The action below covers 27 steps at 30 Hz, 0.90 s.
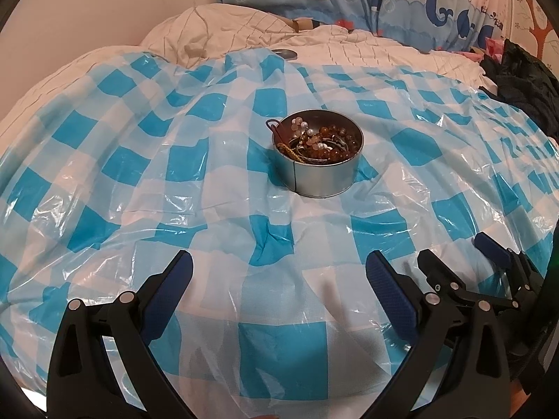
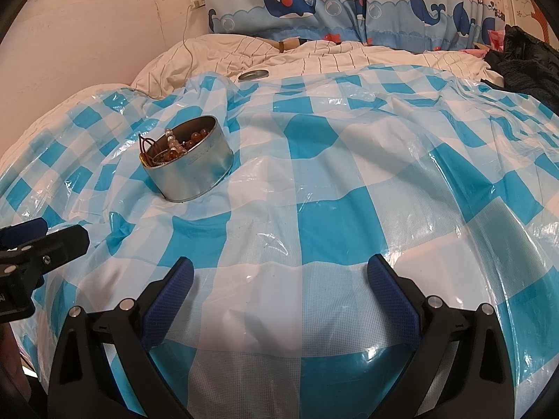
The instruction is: Organize jewelry
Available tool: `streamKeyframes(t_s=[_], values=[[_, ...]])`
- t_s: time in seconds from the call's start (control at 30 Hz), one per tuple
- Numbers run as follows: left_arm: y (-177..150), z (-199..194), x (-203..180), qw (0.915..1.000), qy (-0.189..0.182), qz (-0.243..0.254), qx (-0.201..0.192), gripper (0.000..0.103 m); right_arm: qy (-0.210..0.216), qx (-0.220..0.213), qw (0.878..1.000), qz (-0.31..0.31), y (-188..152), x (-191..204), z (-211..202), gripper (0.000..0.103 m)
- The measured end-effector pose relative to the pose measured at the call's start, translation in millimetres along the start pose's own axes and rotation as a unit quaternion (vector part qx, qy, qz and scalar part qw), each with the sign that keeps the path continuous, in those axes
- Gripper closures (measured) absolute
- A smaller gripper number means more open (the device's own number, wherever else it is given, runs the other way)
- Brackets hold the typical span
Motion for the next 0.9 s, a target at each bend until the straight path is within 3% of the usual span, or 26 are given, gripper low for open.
streamKeyframes(t_s=[0.9], values=[[-5,8,-16,0.9998,0.002,0.02,0.005,0.008,-0.008,0.005,1.0,-0.007,-3,-2,2,0.007]])
Point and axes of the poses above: each gripper's, at about its wrist camera, not at the fingertips, and z roughly the way its jaws point, x to its left, y to its top, the point moved 10 cm from there along z, roughly the way its jaws point, and after that the axes turned 5 degrees about -y, right-handed, at the moved point
